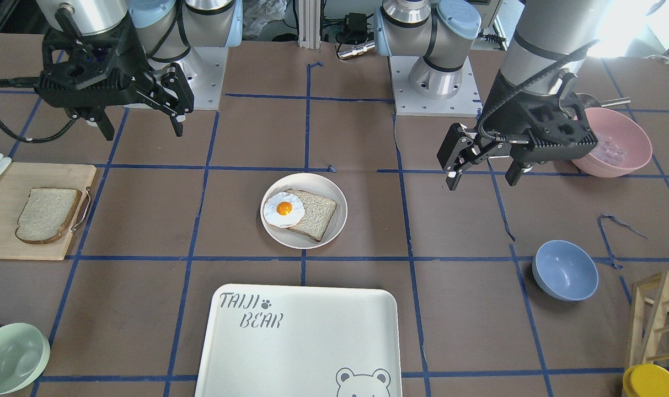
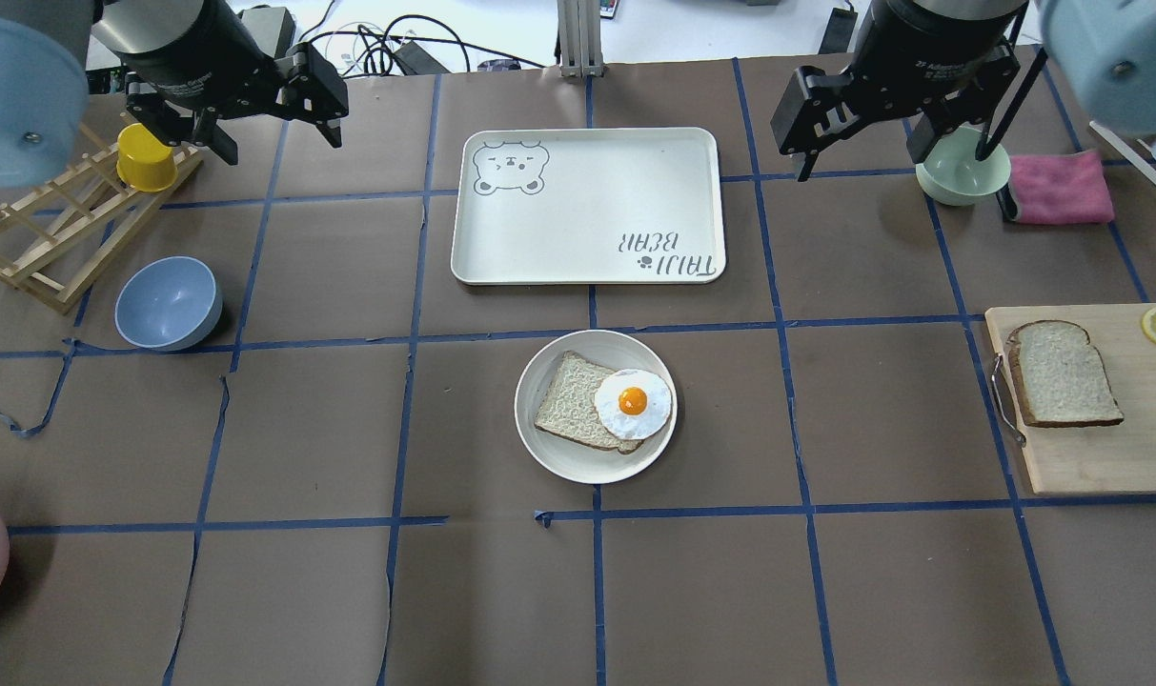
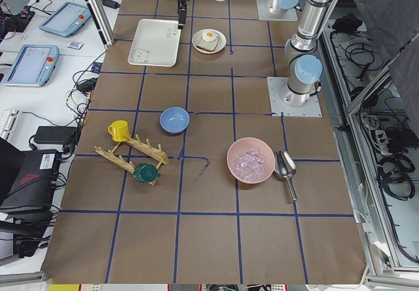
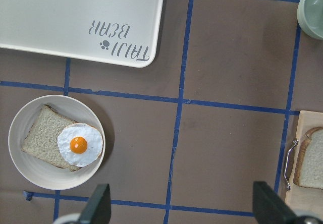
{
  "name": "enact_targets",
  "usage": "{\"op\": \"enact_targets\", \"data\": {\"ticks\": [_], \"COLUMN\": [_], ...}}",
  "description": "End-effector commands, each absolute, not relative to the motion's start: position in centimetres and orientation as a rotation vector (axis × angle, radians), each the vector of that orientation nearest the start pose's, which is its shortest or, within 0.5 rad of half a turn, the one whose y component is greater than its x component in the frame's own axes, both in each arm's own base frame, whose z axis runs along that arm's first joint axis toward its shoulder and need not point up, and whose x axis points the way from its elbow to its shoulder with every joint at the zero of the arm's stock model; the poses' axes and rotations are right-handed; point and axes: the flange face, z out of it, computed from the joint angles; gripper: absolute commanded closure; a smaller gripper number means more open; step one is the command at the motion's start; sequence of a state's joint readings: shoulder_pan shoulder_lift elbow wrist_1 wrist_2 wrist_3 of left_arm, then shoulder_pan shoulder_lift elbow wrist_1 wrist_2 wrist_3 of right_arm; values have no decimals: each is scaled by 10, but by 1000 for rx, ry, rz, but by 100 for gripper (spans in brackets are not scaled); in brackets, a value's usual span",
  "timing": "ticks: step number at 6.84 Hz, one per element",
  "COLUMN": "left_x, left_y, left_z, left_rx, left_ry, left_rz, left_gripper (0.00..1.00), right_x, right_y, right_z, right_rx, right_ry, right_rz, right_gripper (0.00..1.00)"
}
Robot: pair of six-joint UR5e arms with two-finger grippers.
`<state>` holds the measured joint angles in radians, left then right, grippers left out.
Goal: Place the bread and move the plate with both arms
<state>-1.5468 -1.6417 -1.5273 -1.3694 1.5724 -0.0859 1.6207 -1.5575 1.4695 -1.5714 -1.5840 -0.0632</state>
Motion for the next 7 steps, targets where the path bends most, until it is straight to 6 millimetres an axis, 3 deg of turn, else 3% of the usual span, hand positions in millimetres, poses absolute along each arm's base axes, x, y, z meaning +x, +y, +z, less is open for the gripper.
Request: {"op": "enact_targets", "data": {"ticks": [1,4,5,7], "left_x": [-121,-118,-117,-116], "left_y": [-541,-532,-530,-531], "left_z": [477,483,479,479], "left_rx": [-166,-176,-178,-181], "left_ry": [3130,3130,3132,3130], "left_rz": [-224,-214,-171,-164], "left_gripper": [0,0,0,0], "right_x": [156,148,112,5], "right_y": [-499,-503,-510,-516], "right_z": [528,525,515,470], "right_rx": [-171,-173,-64,74], "right_ry": [3152,3157,3154,3057], "right_rz": [-128,-133,-84,30], "right_gripper": [0,0,0,0]}}
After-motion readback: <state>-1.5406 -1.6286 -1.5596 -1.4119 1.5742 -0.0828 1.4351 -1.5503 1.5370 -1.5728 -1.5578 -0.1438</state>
